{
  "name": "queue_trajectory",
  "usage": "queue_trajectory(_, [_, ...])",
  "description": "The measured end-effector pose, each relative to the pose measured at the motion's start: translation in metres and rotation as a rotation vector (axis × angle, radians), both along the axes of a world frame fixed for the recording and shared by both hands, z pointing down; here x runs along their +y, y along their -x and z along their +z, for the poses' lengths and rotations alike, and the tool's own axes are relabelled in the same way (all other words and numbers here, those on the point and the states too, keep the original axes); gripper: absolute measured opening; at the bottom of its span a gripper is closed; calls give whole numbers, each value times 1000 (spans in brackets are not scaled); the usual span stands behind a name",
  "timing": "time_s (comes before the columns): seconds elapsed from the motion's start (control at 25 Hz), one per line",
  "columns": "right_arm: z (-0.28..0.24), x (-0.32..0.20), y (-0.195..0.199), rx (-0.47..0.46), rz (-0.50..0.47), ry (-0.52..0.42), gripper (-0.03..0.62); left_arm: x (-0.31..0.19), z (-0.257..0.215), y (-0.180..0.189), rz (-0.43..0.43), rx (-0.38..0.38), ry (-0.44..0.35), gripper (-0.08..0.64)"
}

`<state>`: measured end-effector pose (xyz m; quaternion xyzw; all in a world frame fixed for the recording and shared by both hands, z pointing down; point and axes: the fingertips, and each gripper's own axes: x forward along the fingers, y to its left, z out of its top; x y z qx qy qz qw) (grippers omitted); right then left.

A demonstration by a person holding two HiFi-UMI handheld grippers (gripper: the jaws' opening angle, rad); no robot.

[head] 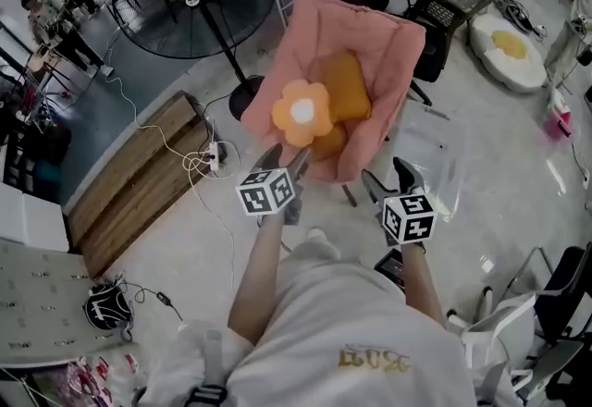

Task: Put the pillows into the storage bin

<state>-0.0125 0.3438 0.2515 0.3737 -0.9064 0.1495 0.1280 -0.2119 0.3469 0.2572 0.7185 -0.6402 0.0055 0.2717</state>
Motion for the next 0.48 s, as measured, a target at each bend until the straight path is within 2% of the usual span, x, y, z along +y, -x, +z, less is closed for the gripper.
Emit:
queue_trajectory(0.2, [7,-14,12,17,-14,9,342,-4,5,21,-45,-9,9,347])
queue_trajectory(0.48, [31,-50,47,66,-52,43,339,-31,44,55,-84,25,77,333])
